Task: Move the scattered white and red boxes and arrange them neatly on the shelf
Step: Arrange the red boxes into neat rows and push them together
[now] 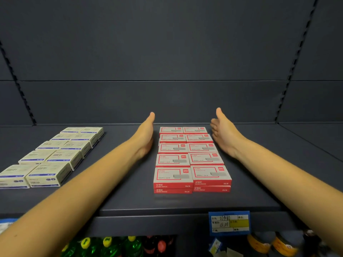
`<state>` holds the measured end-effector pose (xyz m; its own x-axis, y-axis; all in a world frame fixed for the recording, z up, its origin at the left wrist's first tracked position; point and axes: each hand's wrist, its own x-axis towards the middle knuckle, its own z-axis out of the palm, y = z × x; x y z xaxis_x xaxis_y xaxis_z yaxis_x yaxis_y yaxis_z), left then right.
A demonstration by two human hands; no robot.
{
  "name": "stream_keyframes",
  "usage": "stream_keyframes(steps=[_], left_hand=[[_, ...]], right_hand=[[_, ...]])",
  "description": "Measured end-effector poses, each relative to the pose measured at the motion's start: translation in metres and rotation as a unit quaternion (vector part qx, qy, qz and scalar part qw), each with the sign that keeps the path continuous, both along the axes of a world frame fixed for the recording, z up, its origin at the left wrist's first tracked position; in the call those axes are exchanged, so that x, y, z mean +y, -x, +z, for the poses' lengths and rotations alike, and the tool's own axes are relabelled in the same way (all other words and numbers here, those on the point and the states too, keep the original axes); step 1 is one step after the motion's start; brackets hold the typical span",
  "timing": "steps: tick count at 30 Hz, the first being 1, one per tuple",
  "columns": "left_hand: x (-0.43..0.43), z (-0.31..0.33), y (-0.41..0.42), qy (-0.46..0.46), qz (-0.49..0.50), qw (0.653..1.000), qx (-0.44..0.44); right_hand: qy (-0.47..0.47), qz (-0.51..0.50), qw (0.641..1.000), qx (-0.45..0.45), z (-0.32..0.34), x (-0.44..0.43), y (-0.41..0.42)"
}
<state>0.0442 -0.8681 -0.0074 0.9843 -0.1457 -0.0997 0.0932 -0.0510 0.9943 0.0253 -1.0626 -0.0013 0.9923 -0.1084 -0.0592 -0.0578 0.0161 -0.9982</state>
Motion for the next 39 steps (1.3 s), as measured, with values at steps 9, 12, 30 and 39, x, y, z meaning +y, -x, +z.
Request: stream_keyframes(steps=[9,12,30,39], left_hand=[[-0.010,-0.016,-0.021,-0.044,-0.016,0.998,-0.029],[-0.010,-0.019,-0.027,-0.082,-0.006,0.995,-0.057],[-0.005,-0.019,-0.021,-0.158,-0.031,0.980,-0.120],[0.003,-0.017,0.010,-0.064,-0.045,0.994,-0.075]], right_hand=[[0.002,0.029,0.999,0.037,-0.010,0.006,-0.013],[0.051,0.011,0.999,0.009,-0.013,0.003,-0.019],[0.239,0.029,0.971,-0.010,-0.016,0.007,-0.009],[0.105,0.037,0.994,0.005,-0.016,0.001,0.017]])
